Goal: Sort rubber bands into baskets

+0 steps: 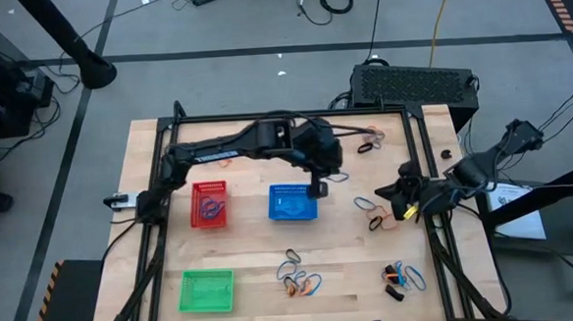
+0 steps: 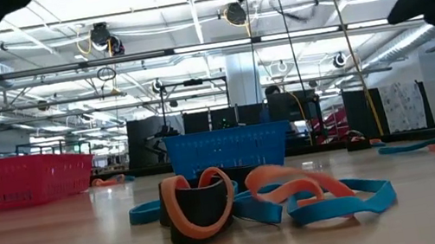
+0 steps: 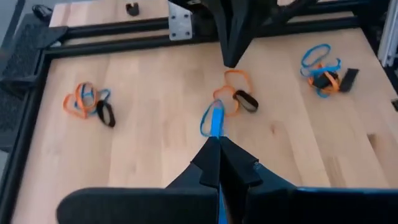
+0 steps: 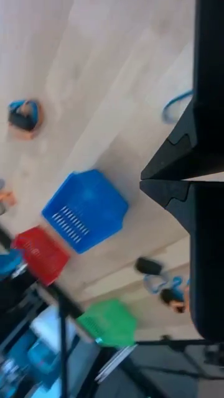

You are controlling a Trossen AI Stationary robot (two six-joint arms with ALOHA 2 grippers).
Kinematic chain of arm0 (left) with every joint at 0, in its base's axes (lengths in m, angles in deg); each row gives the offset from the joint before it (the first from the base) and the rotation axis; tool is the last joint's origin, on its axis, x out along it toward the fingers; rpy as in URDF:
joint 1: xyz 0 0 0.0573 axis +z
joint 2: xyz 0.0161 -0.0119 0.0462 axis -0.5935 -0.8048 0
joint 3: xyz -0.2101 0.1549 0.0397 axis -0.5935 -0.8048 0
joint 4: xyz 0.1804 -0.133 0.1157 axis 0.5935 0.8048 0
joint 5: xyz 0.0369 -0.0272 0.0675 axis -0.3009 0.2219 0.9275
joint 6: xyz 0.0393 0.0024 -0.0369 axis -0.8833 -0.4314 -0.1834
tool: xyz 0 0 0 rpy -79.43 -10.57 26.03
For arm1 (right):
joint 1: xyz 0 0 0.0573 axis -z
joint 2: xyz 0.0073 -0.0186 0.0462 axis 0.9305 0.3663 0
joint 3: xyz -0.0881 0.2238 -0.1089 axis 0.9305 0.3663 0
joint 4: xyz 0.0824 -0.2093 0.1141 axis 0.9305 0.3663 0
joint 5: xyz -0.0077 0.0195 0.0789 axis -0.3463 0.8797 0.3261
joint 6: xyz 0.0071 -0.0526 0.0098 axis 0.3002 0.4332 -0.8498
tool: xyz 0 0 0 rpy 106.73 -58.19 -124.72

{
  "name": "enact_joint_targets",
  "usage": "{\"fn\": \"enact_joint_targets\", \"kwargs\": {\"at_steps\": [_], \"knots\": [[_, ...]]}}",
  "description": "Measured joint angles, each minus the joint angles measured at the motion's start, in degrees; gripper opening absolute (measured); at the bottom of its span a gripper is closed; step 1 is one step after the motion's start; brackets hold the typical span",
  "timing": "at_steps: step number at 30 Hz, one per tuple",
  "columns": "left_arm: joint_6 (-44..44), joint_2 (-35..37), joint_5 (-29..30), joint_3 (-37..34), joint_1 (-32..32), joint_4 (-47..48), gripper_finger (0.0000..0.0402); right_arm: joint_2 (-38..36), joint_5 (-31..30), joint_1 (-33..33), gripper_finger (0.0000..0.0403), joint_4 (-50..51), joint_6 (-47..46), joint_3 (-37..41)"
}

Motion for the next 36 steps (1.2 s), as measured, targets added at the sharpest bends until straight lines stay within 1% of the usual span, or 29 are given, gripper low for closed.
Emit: {"fn": "enact_joint_targets", "kwargs": {"at_steps": [3, 9, 10, 12, 14, 17, 21, 24, 28, 33, 36], "knots": [[0.42, 2.15, 0.26, 0.02, -0.22, 1.61, 0.0, 2.43, -1.58, 1.7, 0.0, -13.65, 4.89, 4.46], [1.57, 6.88, 1.75, 0.01, -0.48, 6.06, 0.0, 10.88, -1.38, 8.74, 0.0, -47.66, 12.64, 13.14], [1.84, 7.71, 2.3, 0.03, -0.48, 6.66, 0.0, 12.79, -0.28, 10.29, 0.0, -52.58, 13.86, 13.83], [2.8, 9.05, 2.86, -0.06, -0.46, 9.2, 0.0, 17.18, 3.94, 13.72, 0.0, -60.36, 15.98, 14.09], [2.92, 10.26, 3.31, -0.35, -0.48, 11.45, 0.0, 22.24, 8.85, 16.9, 0.0, -65.67, 17.37, 13.11], [3.05, 12.27, 4.85, -0.41, -0.49, 14.66, 0.0, 30.98, 15.83, 21.17, 0.0, -70.32, 18.94, 9.09], [4.47, 14.94, 7.88, -0.39, -0.48, 19.5, 0.0, 42.57, 24.68, 25.13, 0.0, -70.77, 21.77, -0.1], [5.77, 16.57, 10.36, -0.39, -0.53, 23.75, 0.0, 49.37, 27.84, 26.41, 0.0, -70.68, 24.69, -6.65], [7.54, 19.59, 13.52, -0.39, -1.65, 28.52, 0.0, 55.65, 32.75, 27.92, 0.0, -71.02, 27.27, -13.44], [10.88, 23.87, 18.47, -0.44, -4.26, 32.23, 0.0, 60.98, 36.22, 29.43, 0.0, -70.93, 29.3, -19.57], [13.31, 28.07, 21.76, -3.44, -5.89, 33.12, 0.0, 63.74, 38.02, 30.24, 0.0, -71.77, 29.62, -23.1]]}}
